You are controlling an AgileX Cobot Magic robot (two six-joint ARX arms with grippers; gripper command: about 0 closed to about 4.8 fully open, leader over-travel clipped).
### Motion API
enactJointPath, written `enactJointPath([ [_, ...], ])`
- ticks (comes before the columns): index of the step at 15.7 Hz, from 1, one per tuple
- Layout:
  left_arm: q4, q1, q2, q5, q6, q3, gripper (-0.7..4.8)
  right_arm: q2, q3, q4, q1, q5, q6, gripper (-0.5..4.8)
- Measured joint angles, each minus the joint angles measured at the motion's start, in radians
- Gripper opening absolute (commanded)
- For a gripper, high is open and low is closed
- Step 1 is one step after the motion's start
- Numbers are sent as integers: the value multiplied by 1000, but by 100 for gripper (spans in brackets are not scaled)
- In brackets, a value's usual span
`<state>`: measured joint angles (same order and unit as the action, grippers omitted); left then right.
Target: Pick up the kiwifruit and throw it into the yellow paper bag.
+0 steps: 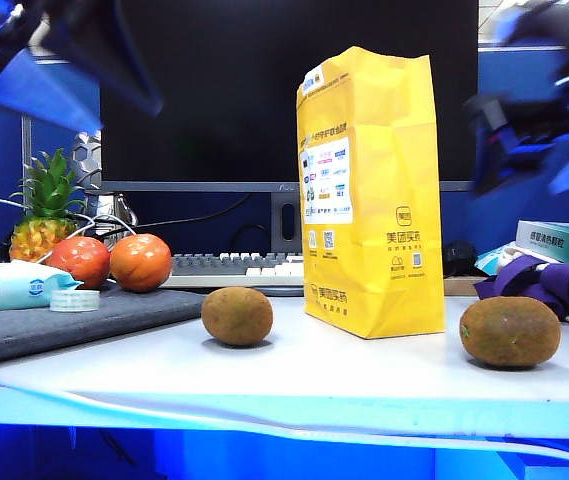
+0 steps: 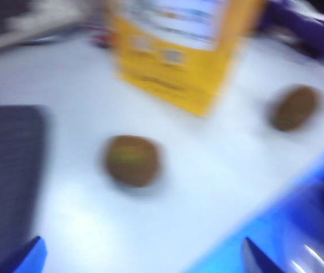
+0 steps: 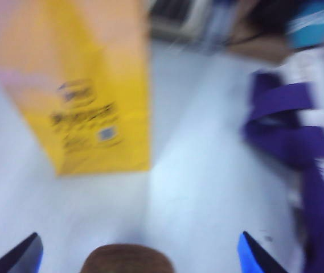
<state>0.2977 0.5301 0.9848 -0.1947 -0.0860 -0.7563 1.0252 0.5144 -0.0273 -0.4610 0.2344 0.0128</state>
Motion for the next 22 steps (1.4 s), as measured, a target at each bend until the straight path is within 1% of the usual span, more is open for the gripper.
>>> enactJointPath([
  [3, 45, 0, 3, -130, -14, -32, 479, 119, 76, 115, 2, -19, -67, 479],
  [4, 58, 0, 3, -139, -15, -36, 479, 164, 99, 159, 20, -29, -85, 479],
  [5, 70, 0, 3, -139, -15, -36, 479, 187, 99, 163, 38, -40, -87, 479],
  [7, 84, 0, 3, -139, -15, -36, 479, 215, 98, 176, 74, -97, -86, 479],
  [9, 87, 0, 3, -139, -15, -36, 479, 256, 98, 157, 121, -224, -77, 479],
  [10, 87, 0, 3, -139, -15, -36, 479, 266, 98, 144, 137, -267, -69, 479],
  [13, 87, 0, 3, -139, -15, -36, 479, 301, 99, 97, 151, -304, -47, 479],
  [15, 87, 0, 3, -139, -13, -36, 479, 345, 99, 92, 154, -351, -35, 479],
  [17, 87, 0, 5, -139, -11, -36, 479, 375, 99, 92, 153, -367, -20, 471],
  [18, 87, 0, 6, -139, -11, -36, 479, 388, 99, 91, 153, -367, -17, 165],
  [19, 87, 0, 6, -139, -11, -36, 479, 395, 99, 92, 153, -367, -14, 51],
  [20, 87, 0, 6, -139, -11, -36, 479, 395, 99, 91, 153, -367, -14, 16],
  [22, 87, 0, 6, -139, -11, -36, 479, 395, 99, 89, 153, -367, -14, 11],
])
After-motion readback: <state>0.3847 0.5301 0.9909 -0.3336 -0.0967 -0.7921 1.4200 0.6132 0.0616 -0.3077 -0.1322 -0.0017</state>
